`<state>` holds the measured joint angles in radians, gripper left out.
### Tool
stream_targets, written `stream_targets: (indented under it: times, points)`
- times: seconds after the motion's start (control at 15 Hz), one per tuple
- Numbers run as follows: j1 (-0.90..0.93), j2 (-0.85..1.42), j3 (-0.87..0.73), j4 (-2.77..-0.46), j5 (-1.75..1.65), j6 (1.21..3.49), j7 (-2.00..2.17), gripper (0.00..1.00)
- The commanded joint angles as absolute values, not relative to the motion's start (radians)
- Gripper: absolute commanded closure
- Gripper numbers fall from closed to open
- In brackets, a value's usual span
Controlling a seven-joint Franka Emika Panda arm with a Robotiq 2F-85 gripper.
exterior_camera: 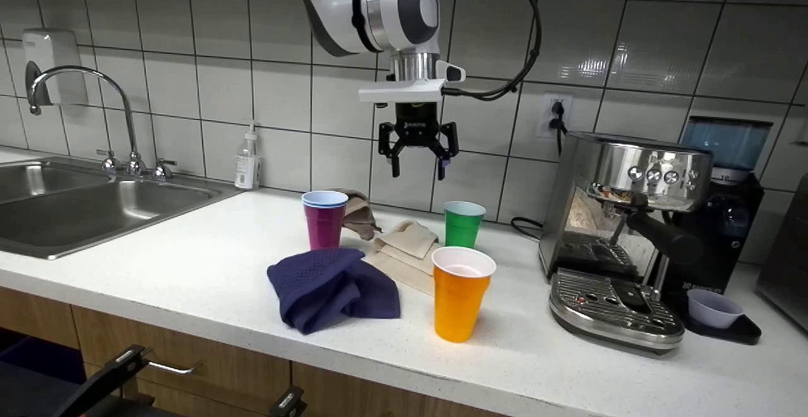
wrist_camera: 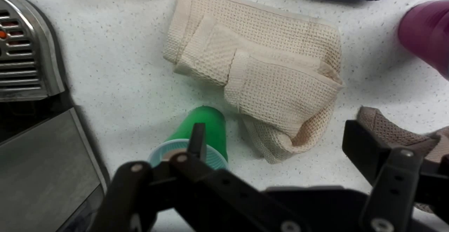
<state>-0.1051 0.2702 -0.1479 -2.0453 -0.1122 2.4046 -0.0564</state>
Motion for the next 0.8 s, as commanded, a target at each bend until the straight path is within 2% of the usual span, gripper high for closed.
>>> stream_targets:
  times: [0.0, 0.73]
  points:
    - [-0.113, 0.287, -0.141, -2.041, -0.115, 2.428, -0.046, 0.00]
    - [-0.145, 0.436, -0.140, -1.907, -0.053, 2.505, -0.050, 0.00]
